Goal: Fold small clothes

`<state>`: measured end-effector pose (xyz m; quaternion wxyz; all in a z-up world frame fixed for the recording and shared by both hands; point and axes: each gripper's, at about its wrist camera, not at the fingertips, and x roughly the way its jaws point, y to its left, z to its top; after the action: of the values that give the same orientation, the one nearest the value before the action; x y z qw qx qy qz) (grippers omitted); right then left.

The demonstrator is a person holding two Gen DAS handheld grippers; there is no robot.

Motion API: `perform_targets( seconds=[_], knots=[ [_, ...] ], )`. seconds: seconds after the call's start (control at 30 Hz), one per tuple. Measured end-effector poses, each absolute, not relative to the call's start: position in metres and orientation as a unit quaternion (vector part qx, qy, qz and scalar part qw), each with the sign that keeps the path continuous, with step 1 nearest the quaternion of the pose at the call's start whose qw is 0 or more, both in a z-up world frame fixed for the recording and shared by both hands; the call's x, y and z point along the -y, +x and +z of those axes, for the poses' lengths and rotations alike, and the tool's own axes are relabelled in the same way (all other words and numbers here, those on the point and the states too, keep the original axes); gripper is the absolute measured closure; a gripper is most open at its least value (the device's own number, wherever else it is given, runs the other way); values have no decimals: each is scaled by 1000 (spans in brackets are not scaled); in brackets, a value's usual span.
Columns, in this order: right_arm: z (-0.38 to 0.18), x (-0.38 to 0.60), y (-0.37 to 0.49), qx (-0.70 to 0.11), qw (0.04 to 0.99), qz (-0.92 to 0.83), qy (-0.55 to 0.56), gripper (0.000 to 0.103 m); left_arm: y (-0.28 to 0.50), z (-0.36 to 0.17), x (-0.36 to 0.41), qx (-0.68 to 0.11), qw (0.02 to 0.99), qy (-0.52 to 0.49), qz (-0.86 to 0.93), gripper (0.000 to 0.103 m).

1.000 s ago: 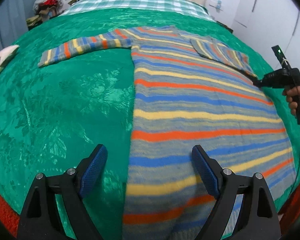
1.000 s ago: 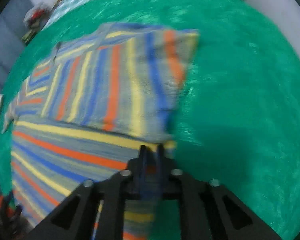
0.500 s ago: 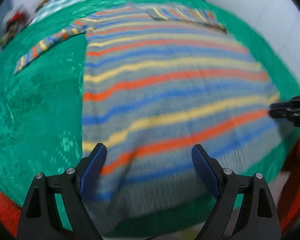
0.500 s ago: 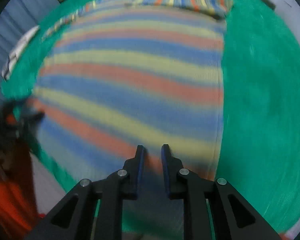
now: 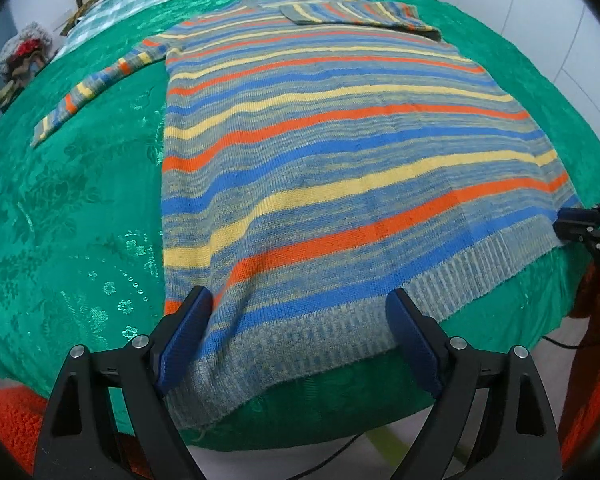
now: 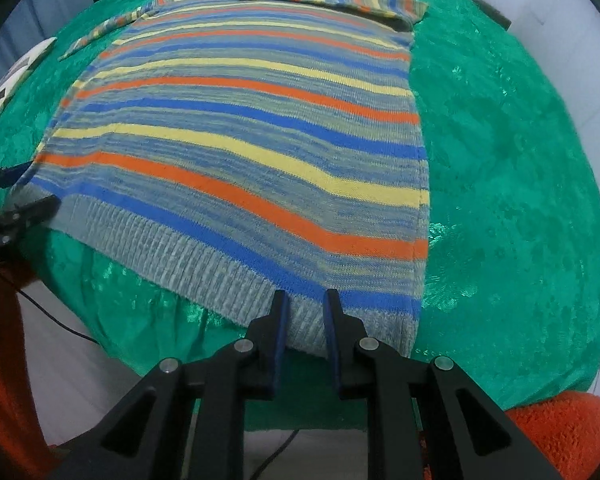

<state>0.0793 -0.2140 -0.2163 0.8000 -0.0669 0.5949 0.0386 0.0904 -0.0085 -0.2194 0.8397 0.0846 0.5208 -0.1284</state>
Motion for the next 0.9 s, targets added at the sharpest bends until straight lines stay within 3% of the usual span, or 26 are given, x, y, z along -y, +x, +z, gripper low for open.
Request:
perform_targets(
  seconds=[0.3, 0.37, 0.43, 0.47, 0.9],
  knots=[
    [-180, 204, 58, -541, 837, 7, -79, 84, 89, -219, 11, -518, 842, 89, -125, 13],
    [-170, 204, 51, -524, 847, -3, -89, 79, 89, -219, 11, -517, 842, 90, -124, 13],
    [-162, 199, 50, -508, 856, -16, -96, 62, 90, -220, 11, -517, 842, 90, -123, 13],
    [-158, 199, 49, -501, 860, -21, -98, 60, 90, -220, 11, -517, 842, 90, -123, 13],
    [-152, 205, 52, -485, 866, -49, -107, 54, 89, -220, 10, -514, 845, 87, -123, 12]
  ],
)
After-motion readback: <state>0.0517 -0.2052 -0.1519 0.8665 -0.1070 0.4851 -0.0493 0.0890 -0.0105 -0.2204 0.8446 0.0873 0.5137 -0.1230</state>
